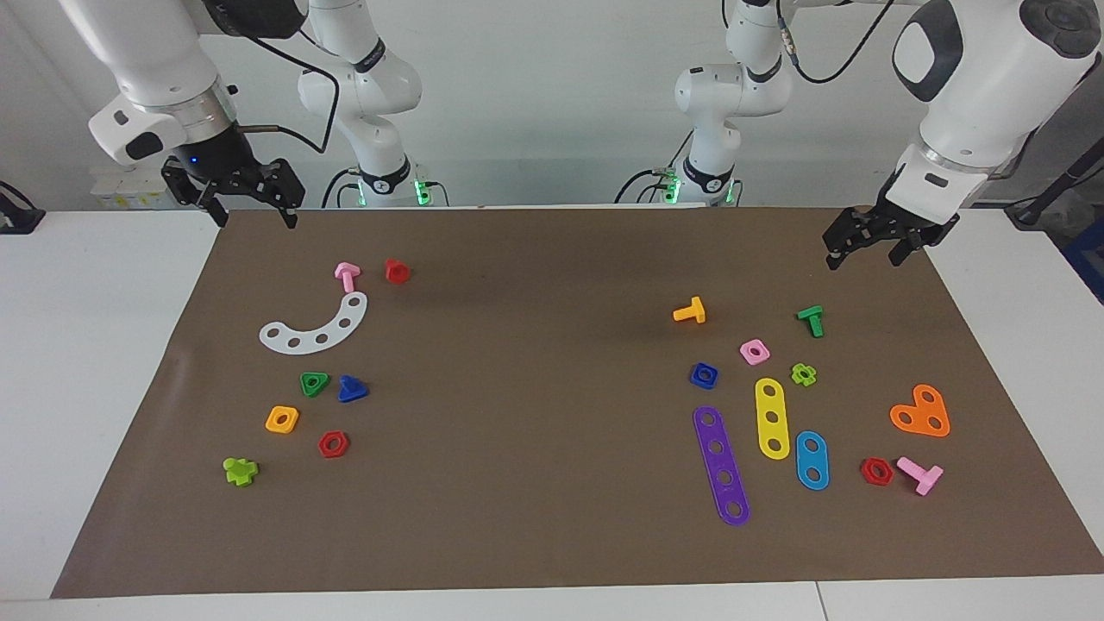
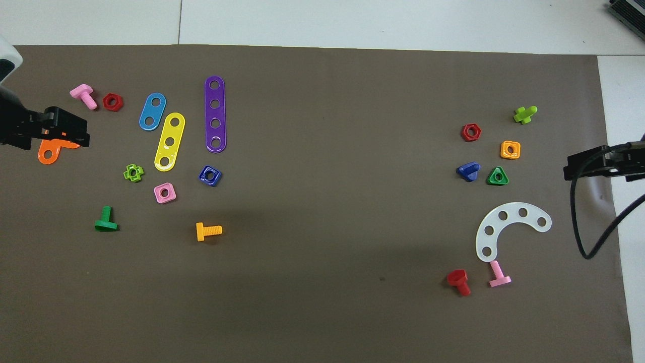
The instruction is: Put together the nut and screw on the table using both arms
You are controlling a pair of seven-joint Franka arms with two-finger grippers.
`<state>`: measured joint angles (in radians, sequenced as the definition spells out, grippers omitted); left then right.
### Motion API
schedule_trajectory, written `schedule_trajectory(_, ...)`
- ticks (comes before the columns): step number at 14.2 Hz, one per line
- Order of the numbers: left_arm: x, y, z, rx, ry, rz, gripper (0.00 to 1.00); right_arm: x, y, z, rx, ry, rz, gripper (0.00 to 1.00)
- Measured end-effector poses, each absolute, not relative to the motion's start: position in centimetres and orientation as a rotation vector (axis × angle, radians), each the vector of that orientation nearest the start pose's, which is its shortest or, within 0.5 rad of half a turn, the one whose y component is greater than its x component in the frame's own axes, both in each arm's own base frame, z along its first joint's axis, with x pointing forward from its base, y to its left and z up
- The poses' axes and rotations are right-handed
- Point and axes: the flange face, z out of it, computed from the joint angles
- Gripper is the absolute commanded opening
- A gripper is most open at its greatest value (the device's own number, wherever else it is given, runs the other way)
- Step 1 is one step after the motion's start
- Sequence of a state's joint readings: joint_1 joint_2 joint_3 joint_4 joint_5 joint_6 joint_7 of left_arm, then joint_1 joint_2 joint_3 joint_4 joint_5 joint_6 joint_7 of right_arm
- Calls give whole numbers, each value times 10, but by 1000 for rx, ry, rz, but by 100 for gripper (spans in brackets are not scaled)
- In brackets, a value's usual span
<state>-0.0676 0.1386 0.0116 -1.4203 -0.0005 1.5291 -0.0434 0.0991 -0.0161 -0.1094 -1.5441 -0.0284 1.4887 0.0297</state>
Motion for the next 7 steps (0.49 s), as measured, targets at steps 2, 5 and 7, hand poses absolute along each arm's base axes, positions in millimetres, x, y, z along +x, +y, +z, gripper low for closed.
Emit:
schedule_trajectory(2,592,-34,612,-3139,20,47,100,541,-9,639,-3167,66,62,100)
schedule_trajectory(5,592,-34,612,-3139,20,47,100,541,-8,639,-3156,63,62,100)
schedule_trajectory(7,592,-34,612,-3139,20,47,100,540,-4,640,-3154,54,60,100)
